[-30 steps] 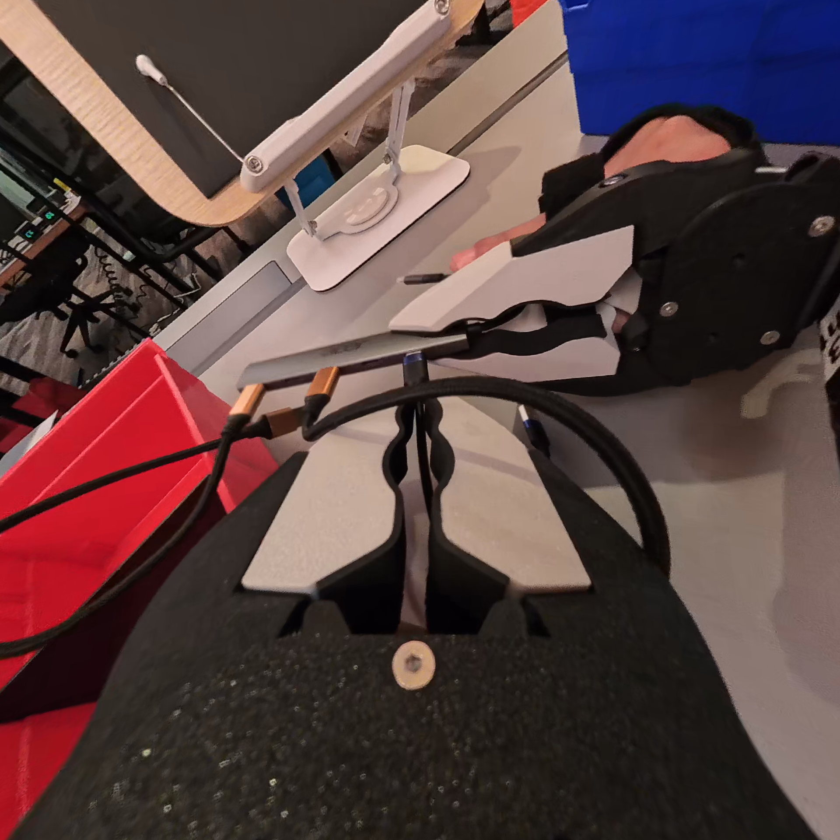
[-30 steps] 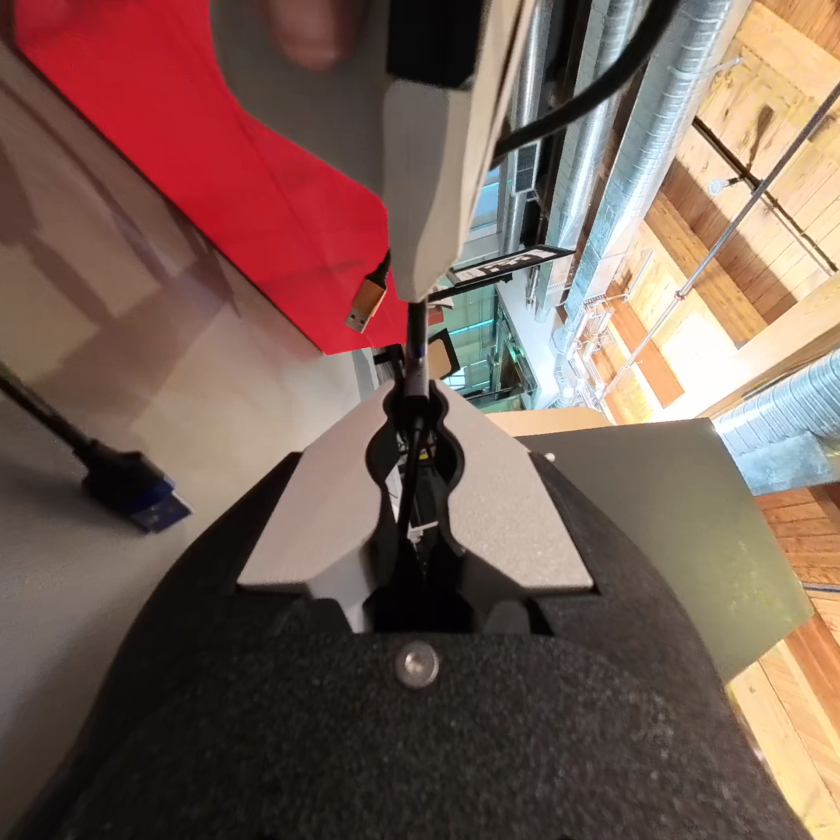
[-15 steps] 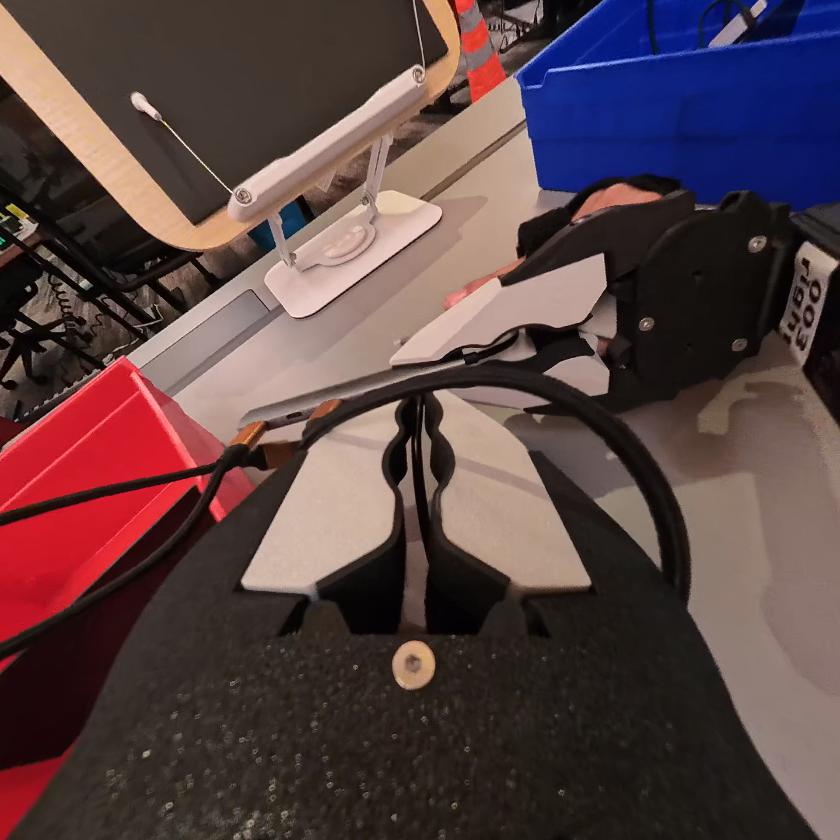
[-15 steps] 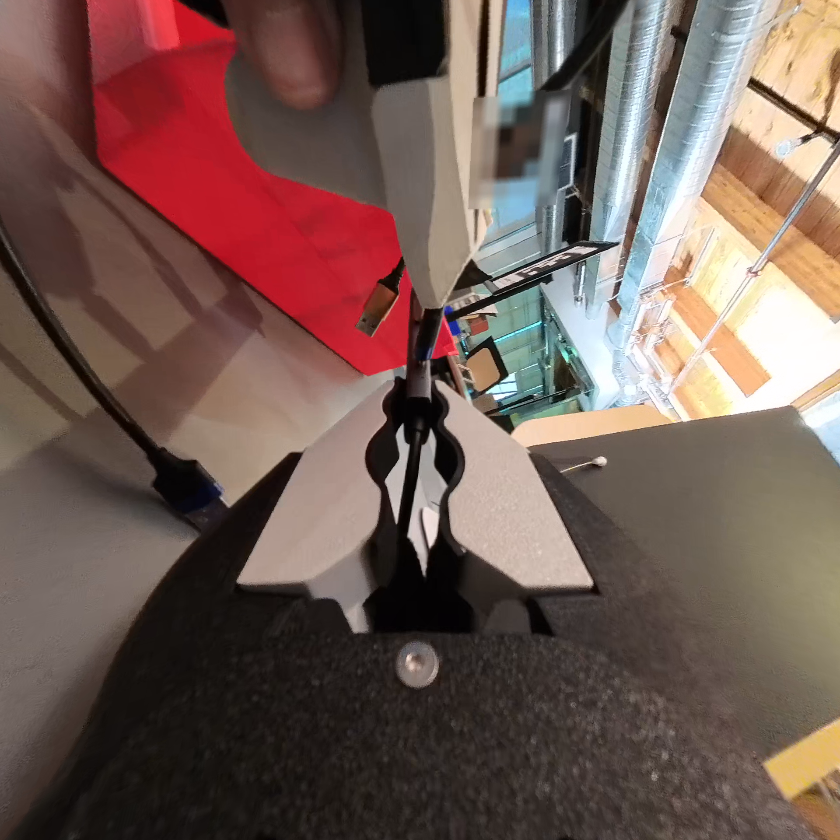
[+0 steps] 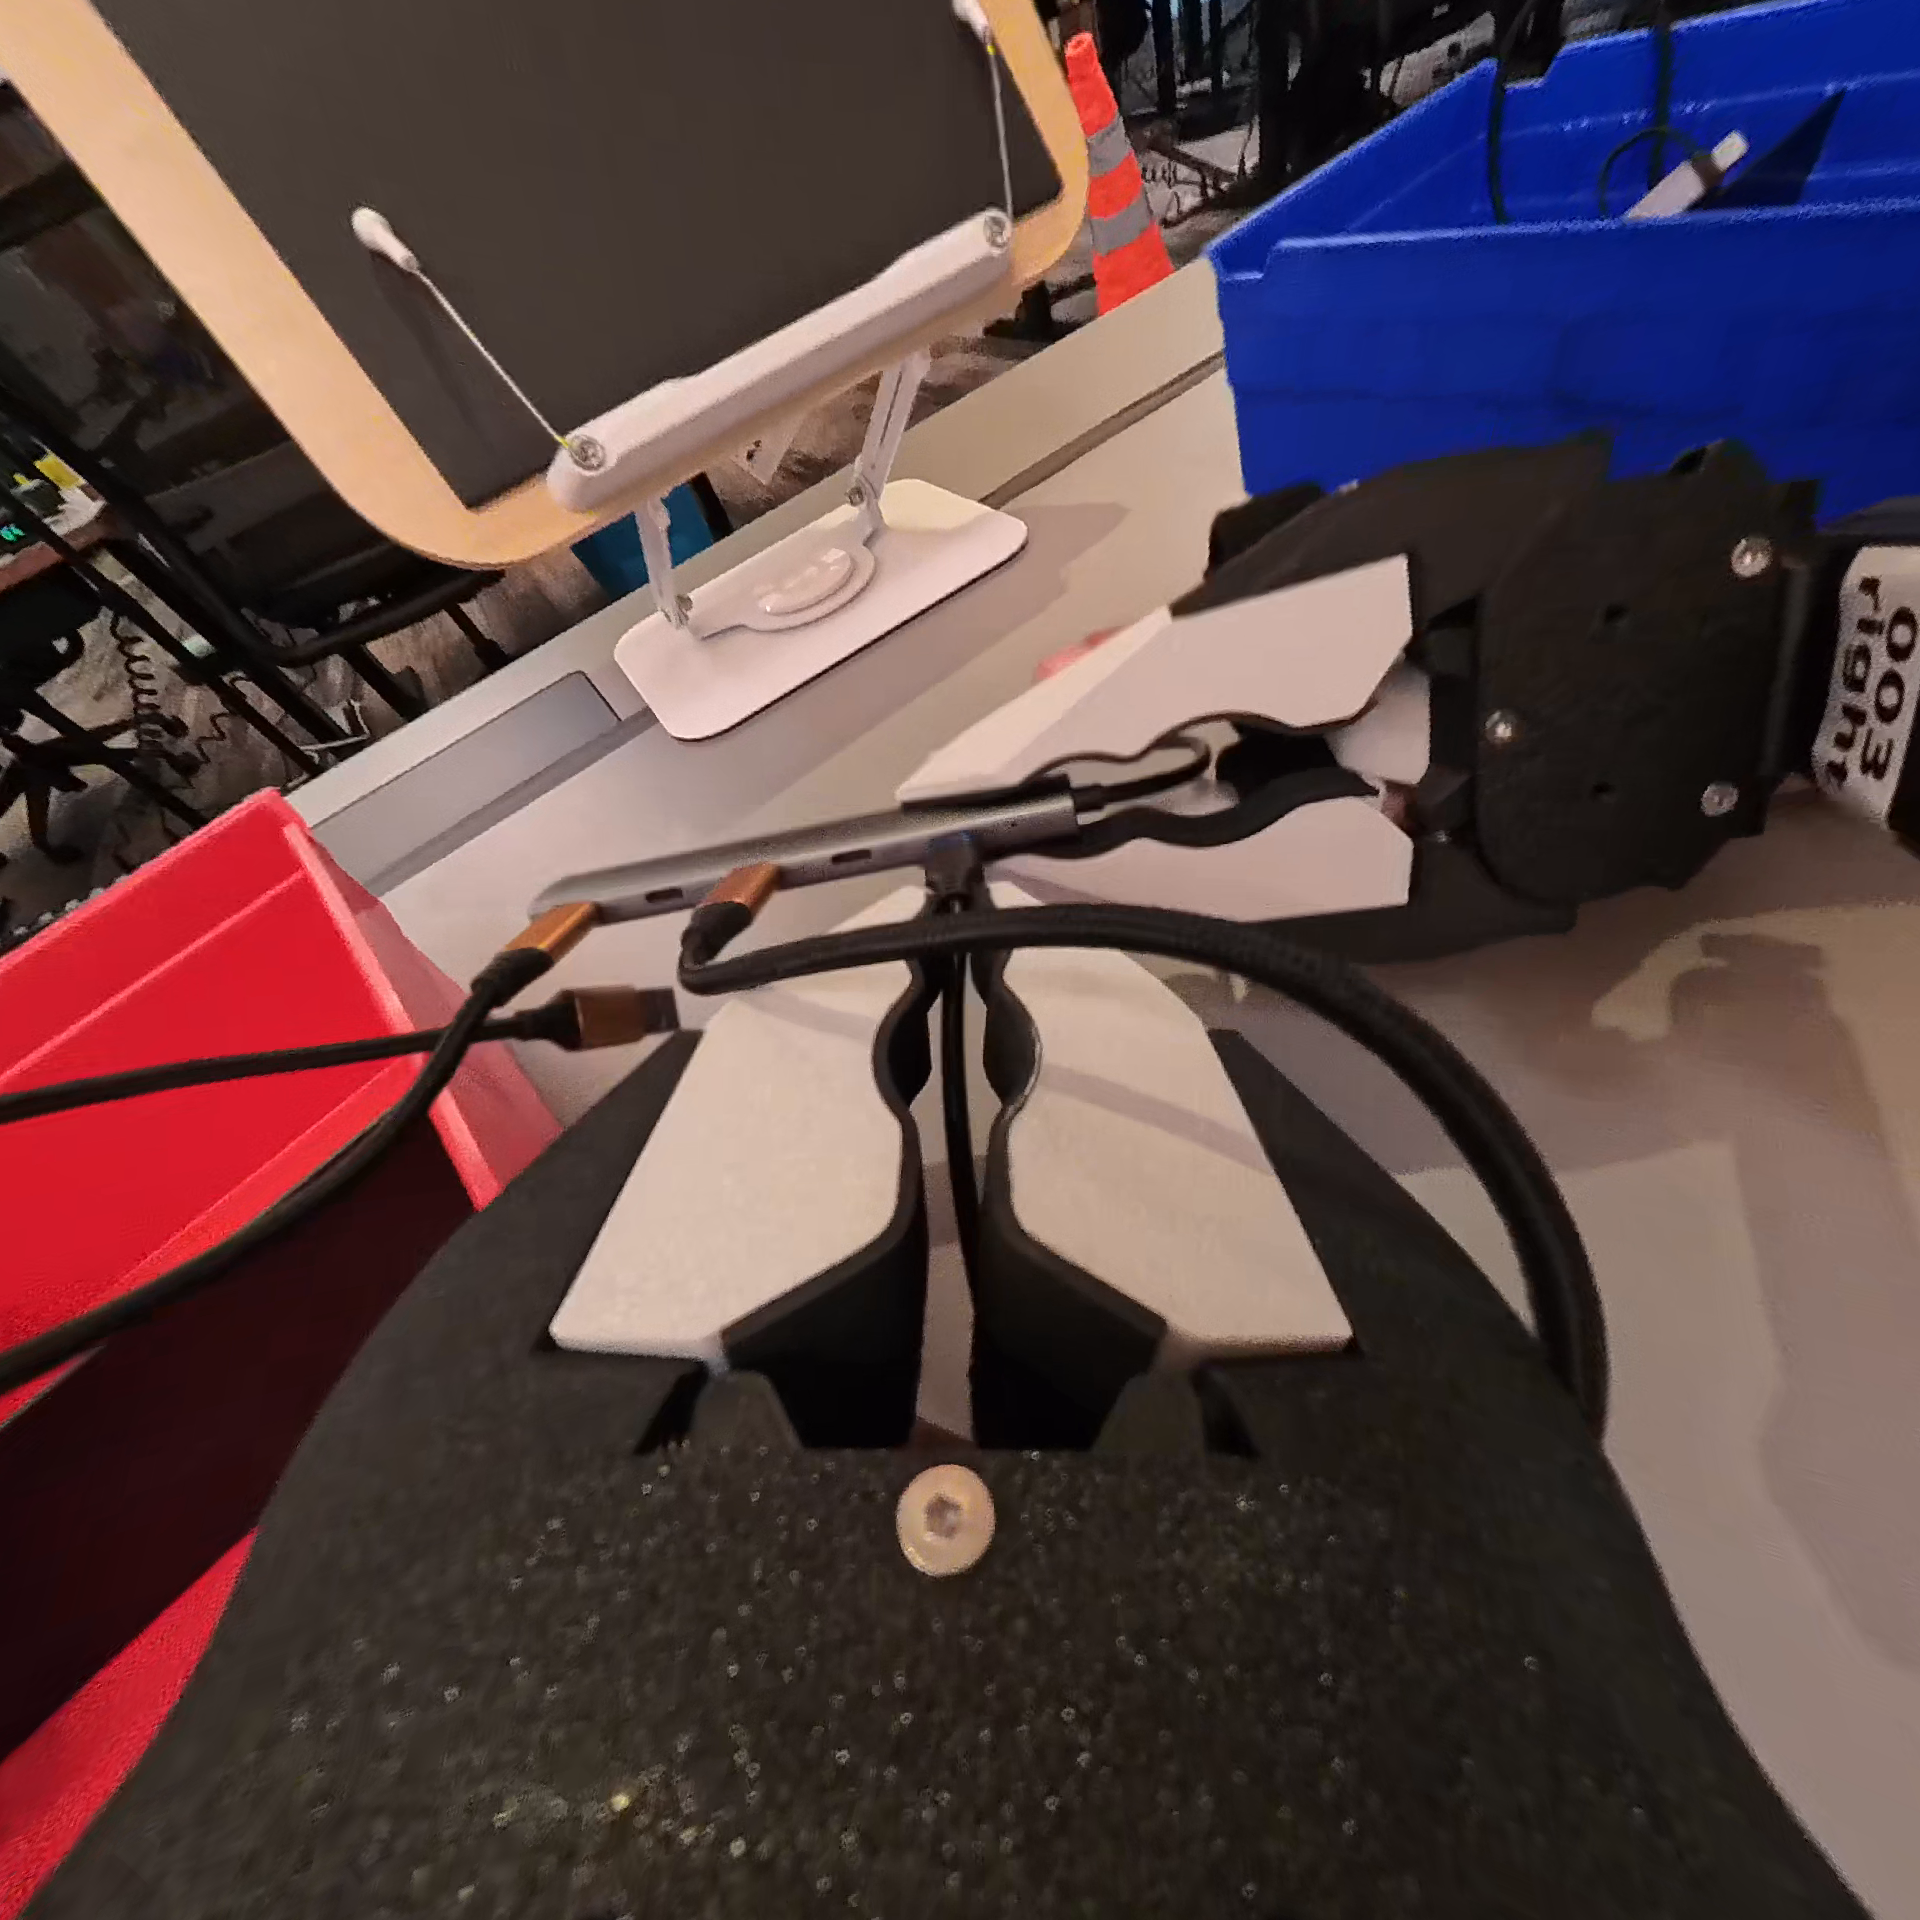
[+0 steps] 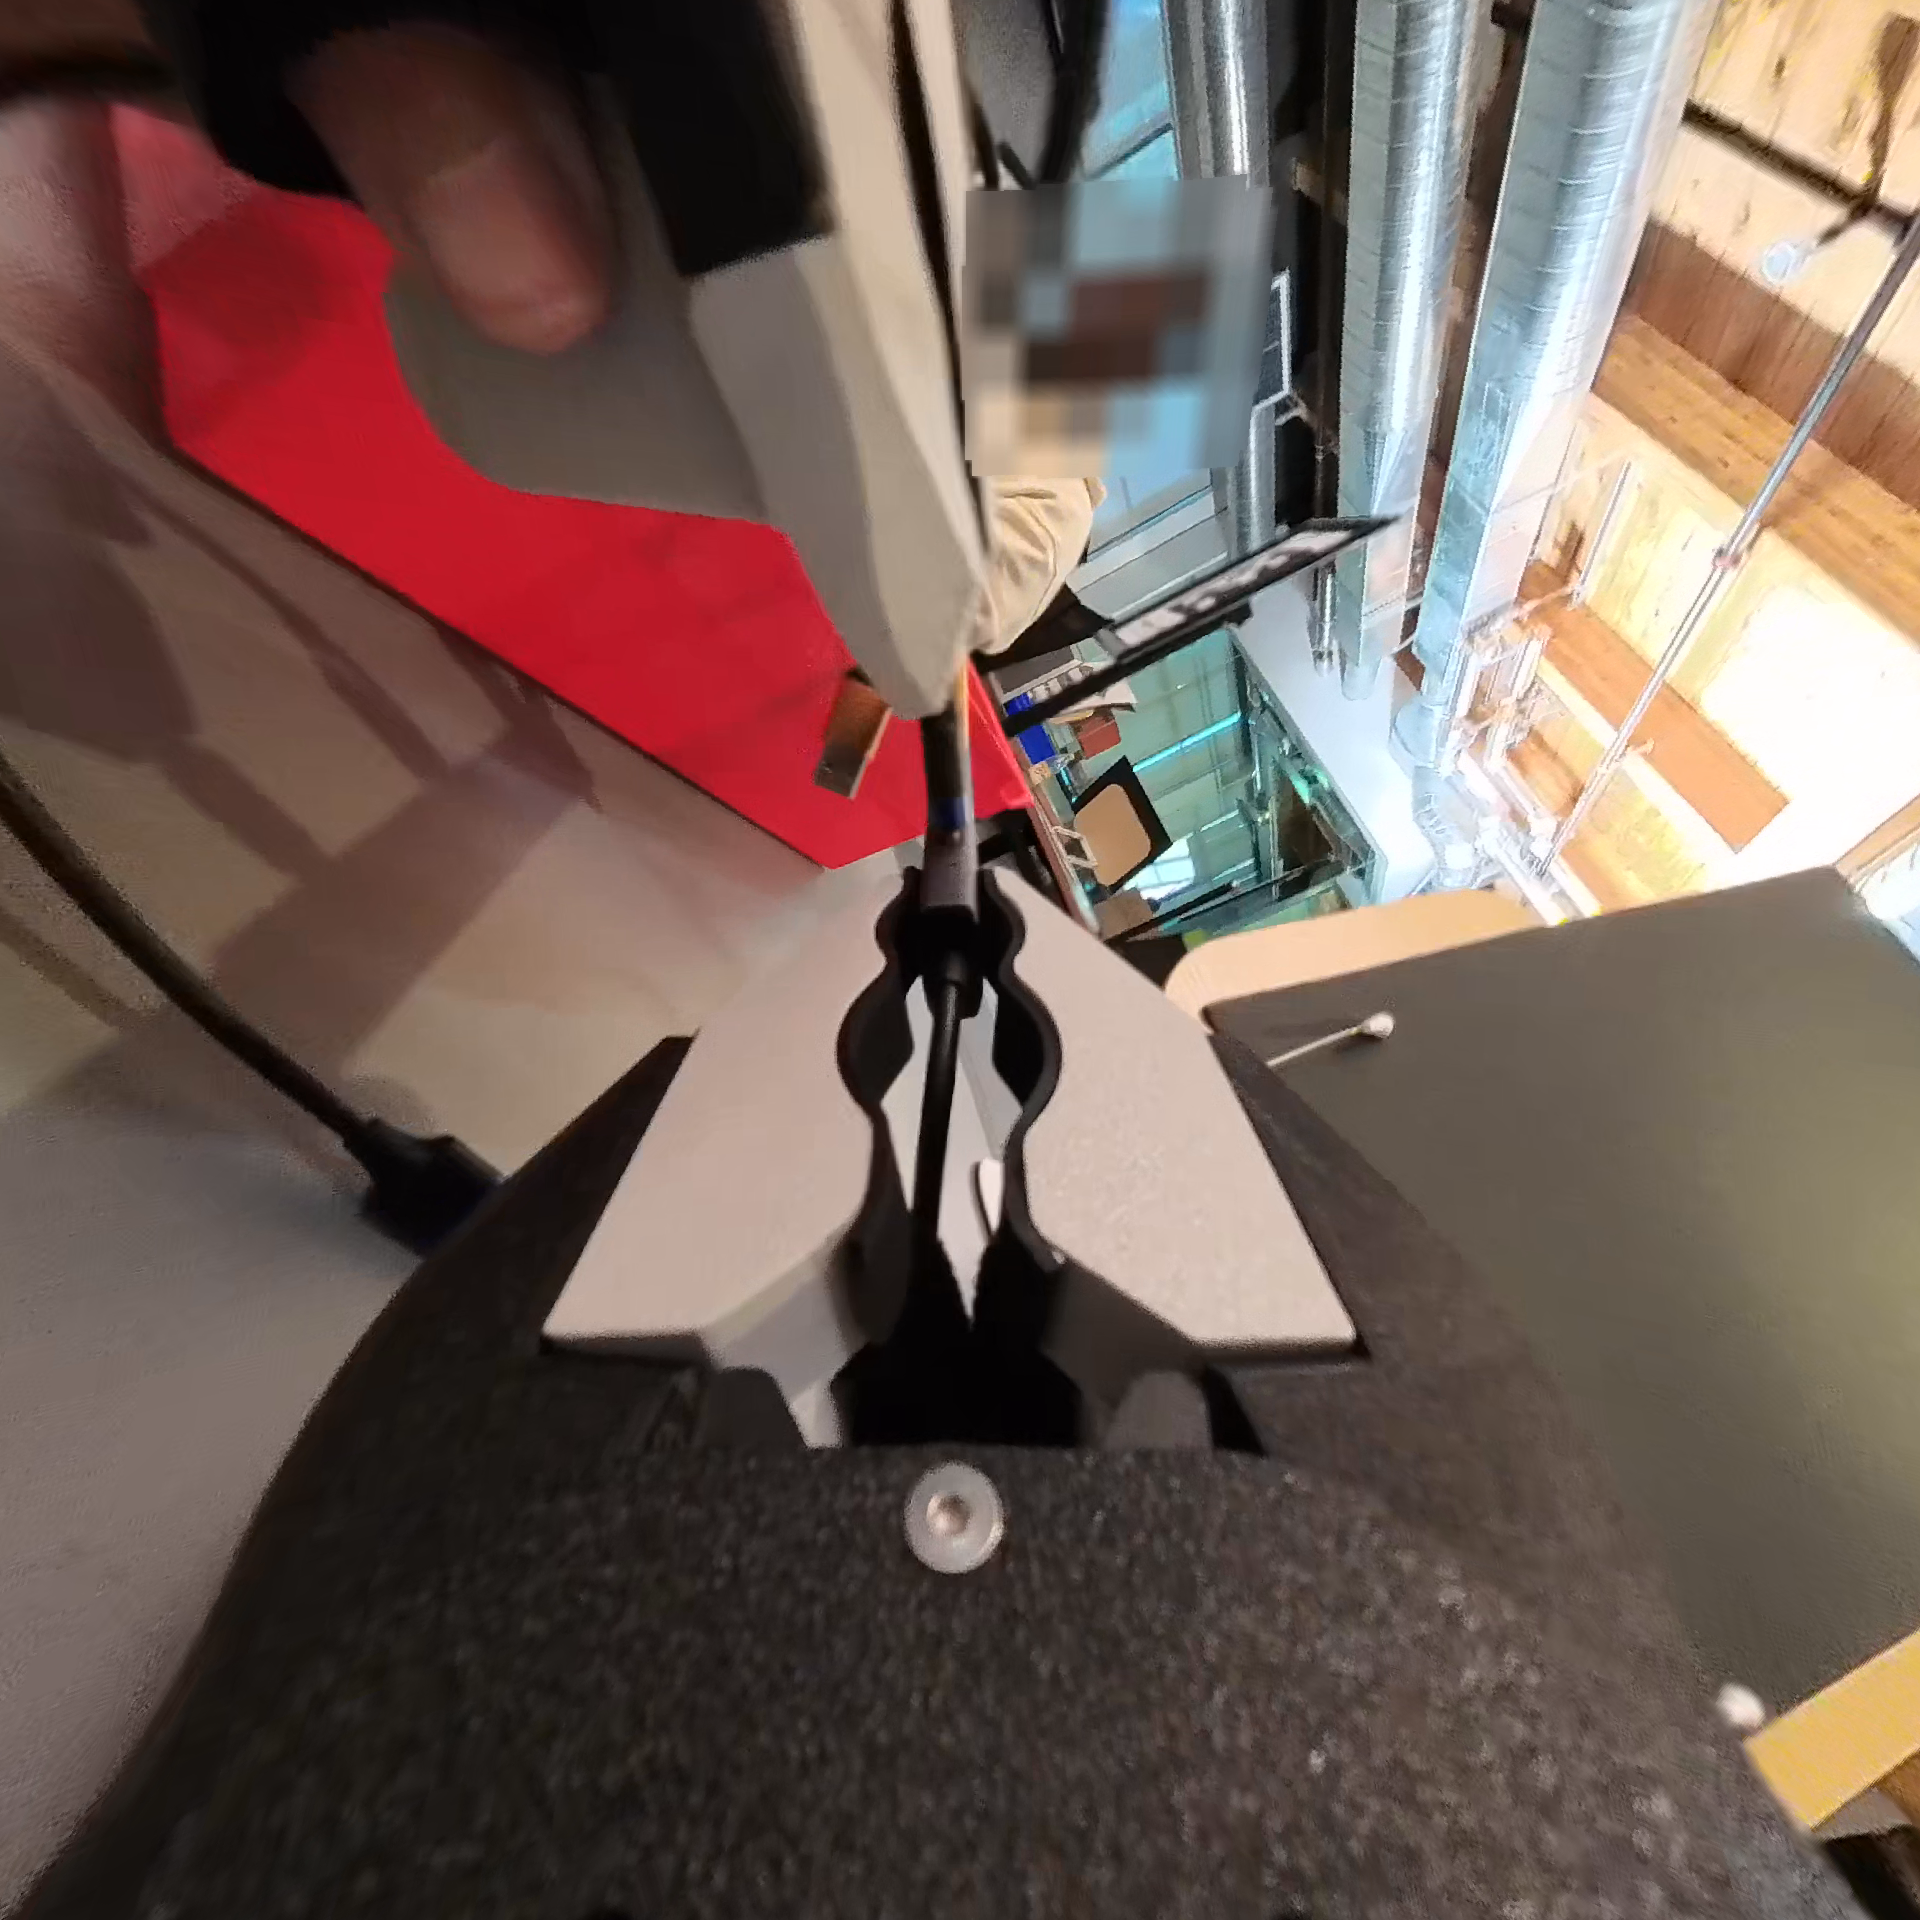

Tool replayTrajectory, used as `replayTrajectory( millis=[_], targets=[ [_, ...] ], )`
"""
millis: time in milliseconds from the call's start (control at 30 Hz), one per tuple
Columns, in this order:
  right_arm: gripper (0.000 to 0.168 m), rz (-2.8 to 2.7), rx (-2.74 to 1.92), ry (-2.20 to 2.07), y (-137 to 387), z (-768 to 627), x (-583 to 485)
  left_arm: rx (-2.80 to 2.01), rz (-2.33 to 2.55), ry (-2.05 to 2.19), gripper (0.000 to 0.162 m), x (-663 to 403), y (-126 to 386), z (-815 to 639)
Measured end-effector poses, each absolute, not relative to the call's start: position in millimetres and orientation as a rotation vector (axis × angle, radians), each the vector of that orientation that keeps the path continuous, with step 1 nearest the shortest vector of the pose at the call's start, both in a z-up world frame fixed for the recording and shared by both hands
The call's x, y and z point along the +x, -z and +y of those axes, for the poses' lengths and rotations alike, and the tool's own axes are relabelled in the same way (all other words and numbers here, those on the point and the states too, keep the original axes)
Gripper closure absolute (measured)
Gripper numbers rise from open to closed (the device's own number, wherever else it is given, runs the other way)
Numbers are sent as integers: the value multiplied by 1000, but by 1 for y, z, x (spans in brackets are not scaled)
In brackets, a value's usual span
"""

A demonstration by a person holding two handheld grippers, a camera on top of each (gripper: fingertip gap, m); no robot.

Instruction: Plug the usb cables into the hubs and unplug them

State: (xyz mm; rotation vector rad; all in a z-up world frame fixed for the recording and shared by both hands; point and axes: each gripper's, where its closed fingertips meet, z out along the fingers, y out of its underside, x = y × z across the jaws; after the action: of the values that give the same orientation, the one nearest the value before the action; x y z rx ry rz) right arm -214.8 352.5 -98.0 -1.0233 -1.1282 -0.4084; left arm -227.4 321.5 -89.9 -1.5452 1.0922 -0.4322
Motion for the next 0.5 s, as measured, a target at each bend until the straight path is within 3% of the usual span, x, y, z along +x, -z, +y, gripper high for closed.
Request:
replayTrajectory(
  millis=[300,500],
  targets=[
    [161,-1124,-1035,472,97,356,-214,-1558,1079,450,157,-227,88,324],
    [154,-1121,-1157,138,95,347,-226,-1416,1189,234,158,-234,79,315]
  ],
)
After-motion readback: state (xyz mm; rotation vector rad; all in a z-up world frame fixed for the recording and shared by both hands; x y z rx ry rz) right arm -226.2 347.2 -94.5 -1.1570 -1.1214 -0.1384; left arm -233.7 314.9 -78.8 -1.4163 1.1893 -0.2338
